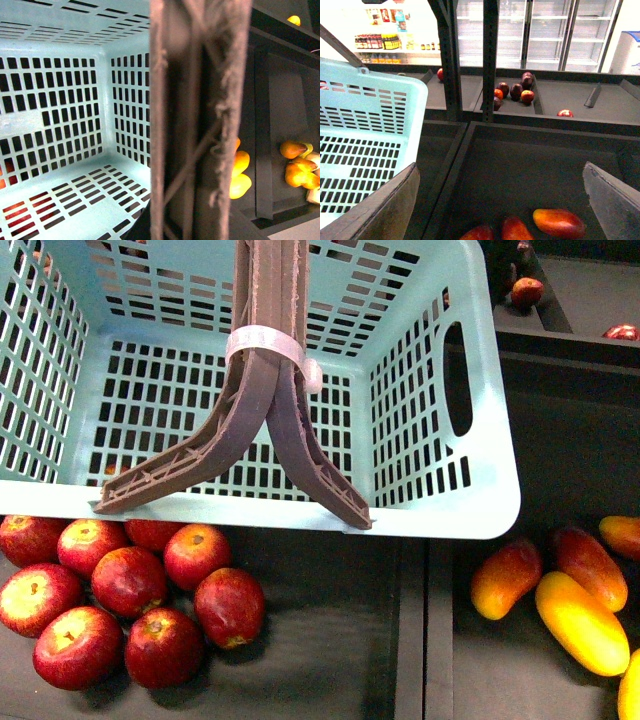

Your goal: Pick mango and avocado into basket

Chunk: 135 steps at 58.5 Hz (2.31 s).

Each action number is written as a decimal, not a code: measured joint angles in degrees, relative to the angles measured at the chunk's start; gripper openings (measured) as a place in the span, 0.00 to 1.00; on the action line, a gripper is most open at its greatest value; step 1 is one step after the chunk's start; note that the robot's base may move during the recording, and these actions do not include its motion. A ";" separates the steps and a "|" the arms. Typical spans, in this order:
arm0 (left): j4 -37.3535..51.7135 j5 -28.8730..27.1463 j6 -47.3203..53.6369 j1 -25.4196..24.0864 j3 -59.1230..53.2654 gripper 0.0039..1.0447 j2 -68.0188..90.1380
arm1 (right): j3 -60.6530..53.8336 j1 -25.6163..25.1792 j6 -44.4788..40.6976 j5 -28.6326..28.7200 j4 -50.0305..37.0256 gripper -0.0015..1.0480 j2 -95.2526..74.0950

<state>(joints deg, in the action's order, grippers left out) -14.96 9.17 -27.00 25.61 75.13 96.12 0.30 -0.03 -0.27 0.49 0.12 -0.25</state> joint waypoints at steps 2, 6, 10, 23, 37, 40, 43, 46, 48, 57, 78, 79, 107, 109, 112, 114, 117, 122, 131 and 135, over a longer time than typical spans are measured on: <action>0.00 -0.04 0.00 0.02 0.00 0.05 0.00 | 0.00 0.00 0.00 0.00 0.00 0.93 0.00; 0.00 -0.11 0.00 0.02 0.00 0.05 0.00 | 0.00 0.00 0.00 0.00 0.00 0.93 0.00; 0.00 -0.11 0.00 0.02 0.00 0.05 0.00 | 0.00 0.00 0.00 0.00 0.00 0.93 0.00; 0.00 0.04 0.00 0.02 0.00 0.05 0.00 | 2.86 -3.72 7.76 2.12 -2.23 0.93 -10.12; 0.00 0.00 0.02 0.02 0.00 0.05 0.00 | 14.93 -16.22 2.56 9.97 -15.50 0.93 -42.86; 0.00 0.00 0.00 0.02 0.00 0.05 0.00 | 17.62 -18.05 0.52 10.84 -17.64 0.93 -50.71; 0.00 0.00 0.00 0.00 0.00 0.05 0.00 | 19.69 -19.52 -1.38 11.98 -18.80 0.93 -56.92; 0.00 -0.04 0.02 -0.02 0.00 0.05 0.00 | 22.10 -21.18 -3.37 12.92 -19.89 0.93 -64.26; 0.00 -0.07 0.02 0.00 0.00 0.05 0.00 | 23.93 -22.47 -5.55 13.94 -20.28 0.93 -69.81; 0.00 0.00 0.00 0.02 0.00 0.05 0.00 | 27.02 -25.62 -11.23 16.46 -22.43 0.93 -85.18; 0.00 0.00 0.00 0.02 0.00 0.05 0.00 | 28.76 -24.87 -21.86 16.04 -33.00 0.93 -111.03; 0.00 -0.02 0.02 0.02 0.00 0.05 0.00 | 28.98 -24.50 -22.38 16.02 -33.75 0.93 -112.43; 0.00 0.00 0.00 0.02 0.00 0.05 0.00 | 35.52 -17.22 -28.37 20.63 -35.69 0.93 -128.30; 0.00 0.02 0.00 0.02 0.00 0.05 0.00 | 35.93 -16.90 -28.68 20.65 -35.91 0.93 -129.13; 0.00 0.02 0.00 0.02 0.00 0.05 0.00 | 36.59 -16.37 -28.89 20.72 -36.65 0.93 -130.51; 0.00 0.02 0.00 0.02 0.00 0.05 0.00 | 37.22 -15.96 -28.94 20.76 -37.33 0.93 -131.71; 0.00 -0.02 0.02 0.02 0.00 0.05 0.00 | 38.34 -15.37 -28.94 20.74 -37.92 0.93 -133.41; 0.00 -0.02 0.00 0.00 0.00 0.05 0.00 | 40.04 -14.67 -28.85 20.68 -38.32 0.93 -135.64; 0.00 -0.02 0.00 0.02 0.00 0.05 0.00 | 43.17 -13.60 -28.94 20.65 -37.51 0.93 -139.27; 0.00 -0.02 0.00 0.02 0.00 0.05 0.00 | 44.83 -13.31 -29.44 20.52 -37.22 0.93 -141.11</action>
<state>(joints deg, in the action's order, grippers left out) -14.96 9.15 -27.00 25.63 75.13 96.12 45.12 -13.34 -29.71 21.02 -37.10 -141.36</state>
